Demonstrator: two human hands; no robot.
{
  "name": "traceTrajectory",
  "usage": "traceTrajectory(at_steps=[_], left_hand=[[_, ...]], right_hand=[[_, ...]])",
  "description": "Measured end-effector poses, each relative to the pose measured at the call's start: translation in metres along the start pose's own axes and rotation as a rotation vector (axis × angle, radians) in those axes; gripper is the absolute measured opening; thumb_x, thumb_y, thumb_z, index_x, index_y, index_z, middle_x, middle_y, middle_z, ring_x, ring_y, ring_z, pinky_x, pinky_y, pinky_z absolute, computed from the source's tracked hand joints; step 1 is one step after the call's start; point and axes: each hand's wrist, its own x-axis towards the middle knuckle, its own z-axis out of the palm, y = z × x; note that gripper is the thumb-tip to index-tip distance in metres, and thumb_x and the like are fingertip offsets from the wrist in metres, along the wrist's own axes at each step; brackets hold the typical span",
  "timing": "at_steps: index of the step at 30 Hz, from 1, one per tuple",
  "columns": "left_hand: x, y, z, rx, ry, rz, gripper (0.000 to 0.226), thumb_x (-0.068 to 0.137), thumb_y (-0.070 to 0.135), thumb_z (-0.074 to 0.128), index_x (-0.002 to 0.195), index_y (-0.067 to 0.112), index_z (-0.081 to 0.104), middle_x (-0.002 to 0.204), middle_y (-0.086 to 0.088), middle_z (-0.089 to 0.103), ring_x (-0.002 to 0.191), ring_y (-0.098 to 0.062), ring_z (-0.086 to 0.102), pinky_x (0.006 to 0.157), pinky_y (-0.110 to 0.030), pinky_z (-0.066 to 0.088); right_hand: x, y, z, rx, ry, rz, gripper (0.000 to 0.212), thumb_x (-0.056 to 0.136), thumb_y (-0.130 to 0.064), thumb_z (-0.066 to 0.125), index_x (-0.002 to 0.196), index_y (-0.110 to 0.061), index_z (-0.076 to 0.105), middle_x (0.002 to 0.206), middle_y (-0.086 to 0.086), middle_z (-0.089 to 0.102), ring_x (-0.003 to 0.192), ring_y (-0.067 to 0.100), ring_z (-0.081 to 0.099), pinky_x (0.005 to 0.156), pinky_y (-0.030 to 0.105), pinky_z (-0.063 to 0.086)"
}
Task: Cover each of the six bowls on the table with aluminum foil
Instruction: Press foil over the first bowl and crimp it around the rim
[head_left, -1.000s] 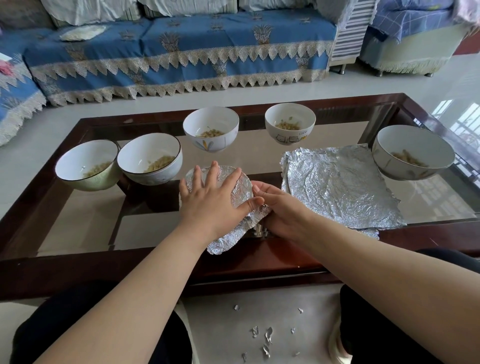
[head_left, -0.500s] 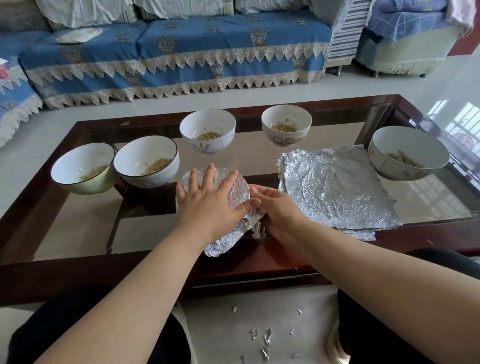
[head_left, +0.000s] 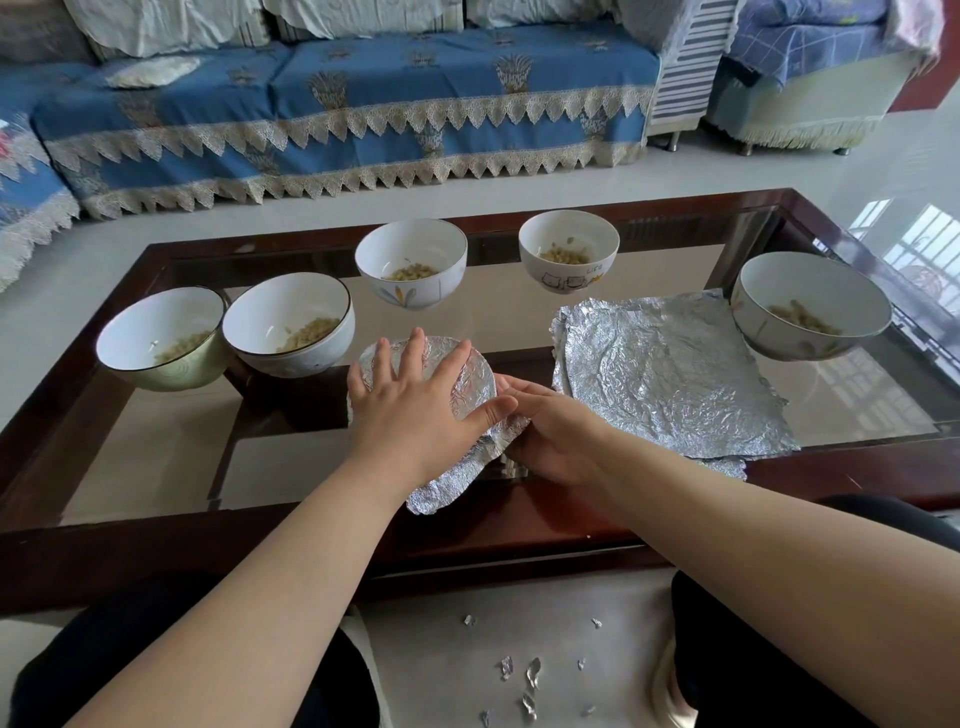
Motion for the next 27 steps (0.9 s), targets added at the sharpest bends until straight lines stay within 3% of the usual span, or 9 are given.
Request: traceTrajectory(at_steps=[4,7,12,20,23,27], left_hand=[[0.000,0.000,0.000,-0.008,0.007,-0.003,0.100,0.065,0.092,0.002,0.155,0.048,0.006,0.167,-0.004,-0.002,0.152,-0.036,-0.004,0.119,-0.059,0.002],[-0.001,0.001,-0.001,-0.003,0.004,-0.002,0.100,0.065,0.092,0.001,0.155,0.048,0.005,0.167,-0.005,-0.002,0.152,-0.036,-0.004,0.120,-0.059,0.002],[-0.001,0.001,-0.002,-0.002,-0.006,-0.004,0.100,0.066,0.091,0.001,0.155,0.048,0.004,0.167,-0.005,-0.003,0.152,-0.036,-0.005,0.120,-0.059,0.001],[-0.001,0.001,-0.001,0.009,-0.002,-0.004,0.098,0.068,0.091,0.003,0.155,0.047,0.005,0.167,-0.005,-0.003,0.152,-0.036,-0.005,0.120,-0.059,0.002],[-0.001,0.000,-0.001,0.011,-0.005,-0.001,0.098,0.068,0.091,0.003,0.155,0.047,0.004,0.167,-0.005,-0.003,0.152,-0.036,-0.005,0.119,-0.059,0.001],[0.000,0.000,-0.001,0.012,-0.007,-0.006,0.101,0.065,0.092,0.000,0.155,0.047,0.004,0.167,-0.005,-0.003,0.152,-0.037,-0.005,0.119,-0.059,0.001]], right_hand=[[-0.004,-0.004,-0.003,-0.022,0.073,0.076,0.022,0.097,-0.013,0.053,0.112,-0.014,0.069,0.091,0.001,0.069,0.073,0.010,0.064,0.061,0.020,0.055],[-0.004,-0.003,-0.004,-0.059,0.129,0.028,0.024,0.094,-0.005,0.053,0.113,-0.009,0.067,0.092,0.004,0.067,0.071,0.009,0.061,0.055,0.019,0.052],[-0.001,0.007,-0.002,-0.095,0.219,-0.076,0.021,0.090,-0.004,0.057,0.108,-0.002,0.069,0.104,0.017,0.066,0.083,0.020,0.057,0.067,0.024,0.052],[-0.003,0.005,0.004,0.005,0.274,-0.105,0.016,0.093,-0.005,0.057,0.080,-0.004,0.066,0.067,0.004,0.069,0.055,0.009,0.063,0.056,0.022,0.053],[-0.002,0.004,0.007,0.030,0.294,-0.089,0.013,0.093,-0.006,0.058,0.082,-0.002,0.065,0.072,0.007,0.068,0.058,0.012,0.065,0.056,0.023,0.055],[-0.001,0.002,0.008,-0.023,0.259,-0.073,0.014,0.094,-0.008,0.057,0.084,-0.001,0.063,0.076,0.009,0.067,0.066,0.017,0.063,0.066,0.028,0.055]])
